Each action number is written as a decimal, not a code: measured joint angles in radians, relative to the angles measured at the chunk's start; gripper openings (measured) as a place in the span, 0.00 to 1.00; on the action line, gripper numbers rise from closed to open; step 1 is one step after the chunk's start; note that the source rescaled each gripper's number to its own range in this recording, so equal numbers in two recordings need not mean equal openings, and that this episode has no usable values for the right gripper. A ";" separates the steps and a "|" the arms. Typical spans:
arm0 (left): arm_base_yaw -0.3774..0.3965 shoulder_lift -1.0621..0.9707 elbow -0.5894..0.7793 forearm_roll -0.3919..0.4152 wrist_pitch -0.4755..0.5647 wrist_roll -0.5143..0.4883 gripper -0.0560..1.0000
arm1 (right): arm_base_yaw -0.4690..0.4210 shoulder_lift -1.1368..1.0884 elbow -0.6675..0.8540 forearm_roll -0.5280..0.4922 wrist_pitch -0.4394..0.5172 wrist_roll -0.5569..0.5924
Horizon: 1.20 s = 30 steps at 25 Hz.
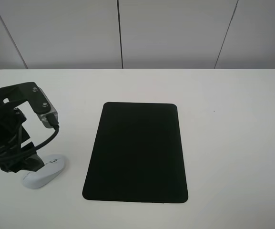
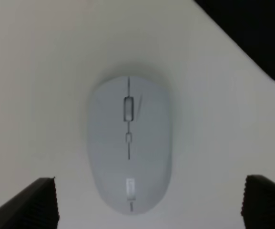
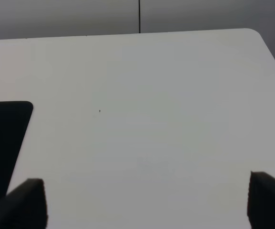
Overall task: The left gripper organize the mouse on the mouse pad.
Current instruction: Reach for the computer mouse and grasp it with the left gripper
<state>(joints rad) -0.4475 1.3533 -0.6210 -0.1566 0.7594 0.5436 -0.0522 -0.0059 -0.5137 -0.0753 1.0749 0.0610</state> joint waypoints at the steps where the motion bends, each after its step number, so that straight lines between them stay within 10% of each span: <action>1: -0.008 0.013 0.000 -0.003 -0.014 0.005 1.00 | 0.000 0.000 0.000 0.000 0.000 0.000; 30: -0.019 0.193 0.009 0.028 -0.120 0.128 1.00 | 0.000 0.000 0.000 0.000 0.000 0.000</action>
<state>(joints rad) -0.4667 1.5462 -0.6125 -0.1286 0.6397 0.6715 -0.0522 -0.0059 -0.5137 -0.0753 1.0749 0.0610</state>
